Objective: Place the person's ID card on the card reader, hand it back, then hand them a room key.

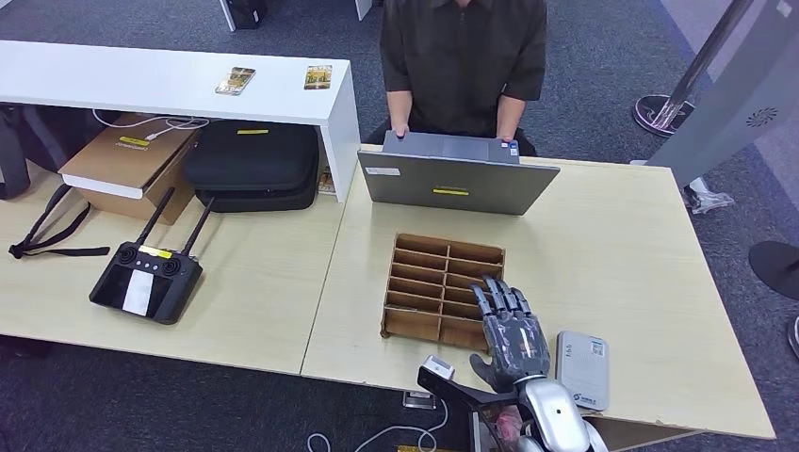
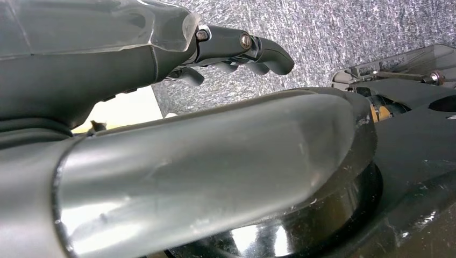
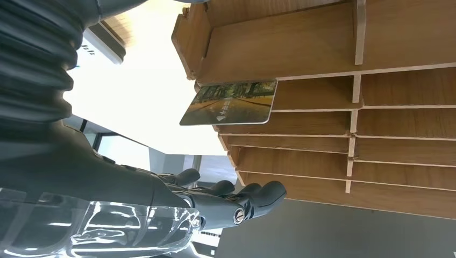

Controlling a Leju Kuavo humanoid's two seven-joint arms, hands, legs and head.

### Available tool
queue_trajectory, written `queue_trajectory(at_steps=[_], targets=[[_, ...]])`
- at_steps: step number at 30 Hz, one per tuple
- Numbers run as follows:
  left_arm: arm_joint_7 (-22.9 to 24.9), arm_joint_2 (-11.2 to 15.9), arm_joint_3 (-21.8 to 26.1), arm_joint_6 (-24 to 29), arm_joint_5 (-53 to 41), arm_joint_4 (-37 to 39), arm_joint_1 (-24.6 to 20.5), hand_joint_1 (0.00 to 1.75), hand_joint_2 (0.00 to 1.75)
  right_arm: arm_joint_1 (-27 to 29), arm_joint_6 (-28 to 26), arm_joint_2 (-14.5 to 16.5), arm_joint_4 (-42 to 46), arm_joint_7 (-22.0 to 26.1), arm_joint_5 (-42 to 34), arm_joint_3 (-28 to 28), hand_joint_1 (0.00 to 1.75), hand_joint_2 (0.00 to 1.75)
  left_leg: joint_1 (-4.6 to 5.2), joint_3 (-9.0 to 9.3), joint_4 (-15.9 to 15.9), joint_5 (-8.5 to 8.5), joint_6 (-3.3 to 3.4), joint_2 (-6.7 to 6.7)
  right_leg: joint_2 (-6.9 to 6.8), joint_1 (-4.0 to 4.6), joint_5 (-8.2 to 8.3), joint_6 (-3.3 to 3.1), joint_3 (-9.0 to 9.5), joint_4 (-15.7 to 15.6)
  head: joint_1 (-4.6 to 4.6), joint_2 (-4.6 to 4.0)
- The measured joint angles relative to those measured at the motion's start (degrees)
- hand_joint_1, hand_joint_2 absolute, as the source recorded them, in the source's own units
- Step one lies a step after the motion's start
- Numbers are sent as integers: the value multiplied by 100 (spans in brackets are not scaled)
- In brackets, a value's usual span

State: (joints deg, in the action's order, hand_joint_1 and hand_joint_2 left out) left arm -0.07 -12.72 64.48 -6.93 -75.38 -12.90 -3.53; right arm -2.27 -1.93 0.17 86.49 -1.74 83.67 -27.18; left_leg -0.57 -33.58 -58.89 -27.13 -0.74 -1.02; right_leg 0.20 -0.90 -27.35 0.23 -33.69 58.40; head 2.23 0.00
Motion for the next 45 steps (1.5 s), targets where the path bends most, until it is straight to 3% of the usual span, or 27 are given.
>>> queue_trajectory(at_steps=[45], targets=[[-55, -8, -33, 101, -31, 0, -45, 0, 0, -385, -374, -2, -560, 190, -10, 37, 0, 175, 0, 0, 0, 0, 0, 0, 0, 0, 0, 0, 0, 0, 1, 0]])
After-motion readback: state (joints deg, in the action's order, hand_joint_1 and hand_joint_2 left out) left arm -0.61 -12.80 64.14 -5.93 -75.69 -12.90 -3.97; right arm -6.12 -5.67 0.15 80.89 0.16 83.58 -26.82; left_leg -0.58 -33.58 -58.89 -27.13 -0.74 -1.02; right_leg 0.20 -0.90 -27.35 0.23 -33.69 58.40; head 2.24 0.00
